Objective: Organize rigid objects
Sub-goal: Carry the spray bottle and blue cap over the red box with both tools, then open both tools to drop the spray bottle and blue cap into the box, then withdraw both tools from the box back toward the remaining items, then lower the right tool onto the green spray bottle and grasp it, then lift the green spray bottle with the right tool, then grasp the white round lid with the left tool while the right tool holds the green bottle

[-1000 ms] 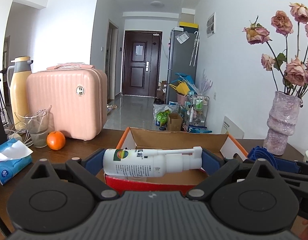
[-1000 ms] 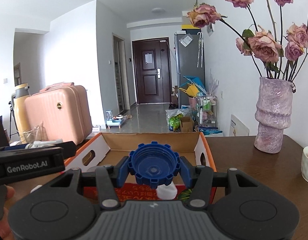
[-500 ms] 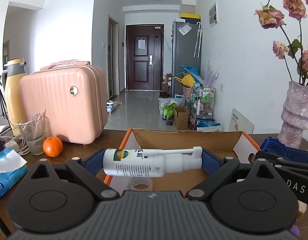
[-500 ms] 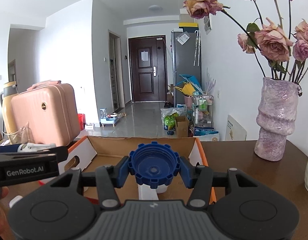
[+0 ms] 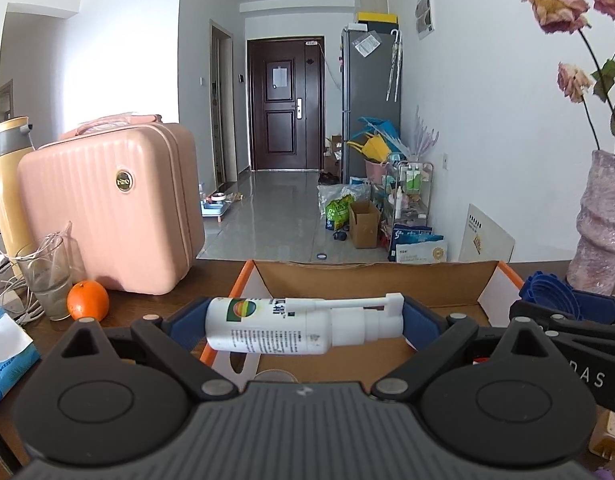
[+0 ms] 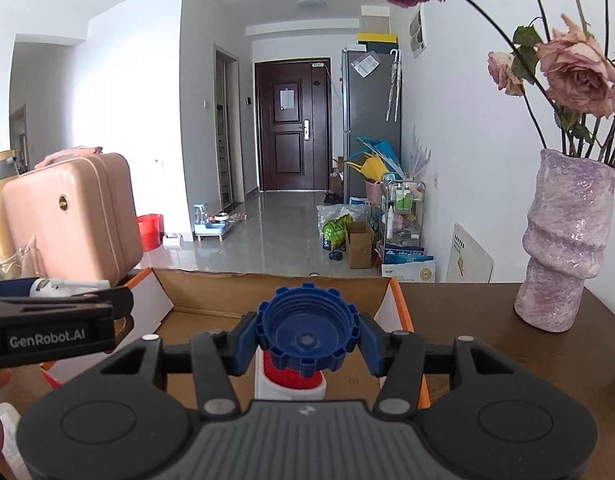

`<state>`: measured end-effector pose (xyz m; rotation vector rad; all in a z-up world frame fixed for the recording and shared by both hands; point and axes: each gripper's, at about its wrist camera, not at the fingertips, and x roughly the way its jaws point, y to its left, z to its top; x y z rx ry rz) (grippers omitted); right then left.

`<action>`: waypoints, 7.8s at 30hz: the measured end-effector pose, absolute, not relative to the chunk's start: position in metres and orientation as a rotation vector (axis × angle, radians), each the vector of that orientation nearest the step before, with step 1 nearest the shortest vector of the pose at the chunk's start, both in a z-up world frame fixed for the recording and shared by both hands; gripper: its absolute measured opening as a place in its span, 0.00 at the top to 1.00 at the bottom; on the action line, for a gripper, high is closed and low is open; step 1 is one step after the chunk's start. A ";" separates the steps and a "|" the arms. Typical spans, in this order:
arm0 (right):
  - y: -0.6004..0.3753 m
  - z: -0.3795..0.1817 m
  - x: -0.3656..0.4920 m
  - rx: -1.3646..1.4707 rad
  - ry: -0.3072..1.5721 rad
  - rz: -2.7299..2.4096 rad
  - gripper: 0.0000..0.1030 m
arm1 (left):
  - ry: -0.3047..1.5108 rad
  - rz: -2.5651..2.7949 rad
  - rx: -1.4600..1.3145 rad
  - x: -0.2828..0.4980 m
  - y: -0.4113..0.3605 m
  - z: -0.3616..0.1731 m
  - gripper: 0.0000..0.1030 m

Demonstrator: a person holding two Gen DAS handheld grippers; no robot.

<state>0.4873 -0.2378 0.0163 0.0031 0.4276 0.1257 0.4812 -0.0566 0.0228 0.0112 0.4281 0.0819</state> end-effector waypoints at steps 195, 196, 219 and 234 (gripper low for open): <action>-0.245 -0.059 0.313 0.033 0.664 0.114 0.71 | 0.572 0.014 0.039 0.280 -0.005 -0.023 0.00; -0.245 -0.058 0.312 0.034 0.656 0.116 0.71 | 0.575 0.011 0.042 0.281 -0.007 -0.023 0.00; -0.286 -0.035 0.302 0.133 0.535 0.090 0.71 | 0.611 -0.141 0.131 0.335 -0.094 -0.016 0.00; -0.315 -0.037 0.308 0.130 0.517 0.030 0.71 | 0.676 -0.163 0.148 0.378 -0.138 -0.044 0.00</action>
